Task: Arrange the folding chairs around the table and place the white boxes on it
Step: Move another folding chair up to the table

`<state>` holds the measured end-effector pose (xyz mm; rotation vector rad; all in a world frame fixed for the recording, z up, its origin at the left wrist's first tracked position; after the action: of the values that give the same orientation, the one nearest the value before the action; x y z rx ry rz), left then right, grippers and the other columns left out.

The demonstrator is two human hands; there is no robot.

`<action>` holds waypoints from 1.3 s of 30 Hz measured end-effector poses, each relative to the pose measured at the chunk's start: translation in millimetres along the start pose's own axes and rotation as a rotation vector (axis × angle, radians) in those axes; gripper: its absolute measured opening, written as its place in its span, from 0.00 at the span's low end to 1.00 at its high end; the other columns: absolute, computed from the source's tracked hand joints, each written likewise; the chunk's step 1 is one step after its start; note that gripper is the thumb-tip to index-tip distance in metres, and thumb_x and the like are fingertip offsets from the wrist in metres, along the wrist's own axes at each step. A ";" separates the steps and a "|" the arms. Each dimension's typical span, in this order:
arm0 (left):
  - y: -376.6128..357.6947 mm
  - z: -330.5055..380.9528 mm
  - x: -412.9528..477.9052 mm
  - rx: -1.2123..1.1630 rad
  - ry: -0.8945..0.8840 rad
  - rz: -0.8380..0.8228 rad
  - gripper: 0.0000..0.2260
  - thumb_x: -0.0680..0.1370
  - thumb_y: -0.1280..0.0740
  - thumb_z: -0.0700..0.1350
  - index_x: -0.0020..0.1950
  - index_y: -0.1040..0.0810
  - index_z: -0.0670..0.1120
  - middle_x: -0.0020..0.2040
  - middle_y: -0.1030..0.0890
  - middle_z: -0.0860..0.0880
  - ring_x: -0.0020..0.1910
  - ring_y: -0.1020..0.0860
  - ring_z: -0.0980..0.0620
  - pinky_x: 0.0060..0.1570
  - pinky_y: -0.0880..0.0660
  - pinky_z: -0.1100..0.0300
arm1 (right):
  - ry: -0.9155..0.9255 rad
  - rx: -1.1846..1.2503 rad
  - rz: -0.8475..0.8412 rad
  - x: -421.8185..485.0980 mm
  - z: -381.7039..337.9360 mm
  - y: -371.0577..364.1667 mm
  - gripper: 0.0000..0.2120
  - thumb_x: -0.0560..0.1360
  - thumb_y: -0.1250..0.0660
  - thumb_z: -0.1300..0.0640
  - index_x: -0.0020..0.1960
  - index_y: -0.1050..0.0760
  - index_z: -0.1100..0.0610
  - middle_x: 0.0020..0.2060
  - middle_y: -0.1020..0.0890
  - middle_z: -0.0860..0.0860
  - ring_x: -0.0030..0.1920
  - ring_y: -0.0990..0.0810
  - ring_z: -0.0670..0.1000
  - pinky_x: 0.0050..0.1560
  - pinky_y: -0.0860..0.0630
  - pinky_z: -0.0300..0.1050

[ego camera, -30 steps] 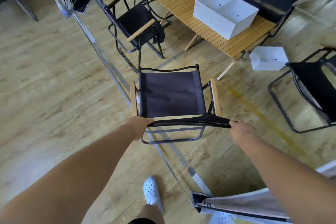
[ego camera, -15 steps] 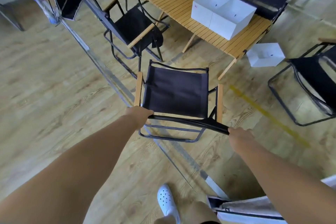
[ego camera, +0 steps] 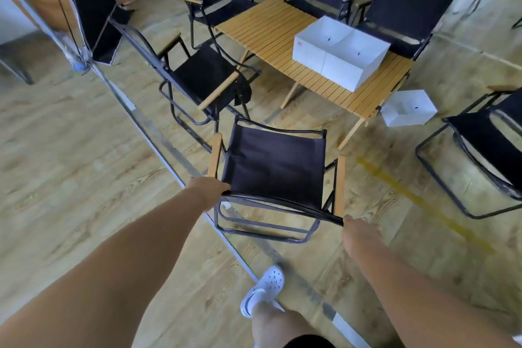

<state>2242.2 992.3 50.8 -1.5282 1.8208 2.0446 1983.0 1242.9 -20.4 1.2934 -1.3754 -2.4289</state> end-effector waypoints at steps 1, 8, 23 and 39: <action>7.3 -5.7 8.8 0.007 -0.008 0.000 0.26 0.75 0.40 0.32 0.67 0.32 0.56 0.54 0.24 0.49 0.54 0.23 0.45 0.49 0.27 0.52 | -0.004 0.007 -0.004 7.3 -4.4 7.3 0.28 0.76 0.47 0.66 0.74 0.42 0.52 0.61 0.26 0.57 0.65 0.31 0.64 0.59 0.28 0.55; 51.3 -46.5 75.4 0.064 -0.055 0.035 0.22 0.75 0.41 0.32 0.64 0.31 0.53 0.56 0.23 0.46 0.55 0.23 0.43 0.51 0.29 0.49 | -0.054 0.066 -0.096 49.5 -36.9 57.2 0.25 0.77 0.41 0.61 0.72 0.41 0.53 0.65 0.27 0.58 0.68 0.33 0.65 0.64 0.31 0.56; 155.7 -107.3 172.5 0.270 -0.214 0.062 0.21 0.77 0.44 0.32 0.66 0.31 0.51 0.61 0.25 0.44 0.60 0.25 0.41 0.53 0.30 0.47 | -0.124 0.240 -0.080 73.9 -90.6 115.2 0.22 0.76 0.40 0.59 0.68 0.38 0.53 0.63 0.25 0.55 0.66 0.28 0.61 0.59 0.26 0.52; 183.3 -220.9 289.1 0.246 -0.412 0.059 0.24 0.73 0.41 0.31 0.65 0.28 0.52 0.52 0.23 0.48 0.49 0.21 0.46 0.42 0.29 0.56 | -0.325 0.261 -0.211 96.6 -215.2 173.9 0.24 0.74 0.37 0.61 0.69 0.38 0.55 0.61 0.24 0.55 0.67 0.30 0.64 0.62 0.28 0.55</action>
<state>2125.6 602.2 37.4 -0.9219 1.8748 1.8892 2013.3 951.7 -7.5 1.1815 -1.7708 -2.7752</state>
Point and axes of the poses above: each hand's wrist, its own x-axis towards the middle knuckle, its own y-axis out of the back of the hand, z = x × y, the point moved 4 cm from there along x, towards the middle knuckle
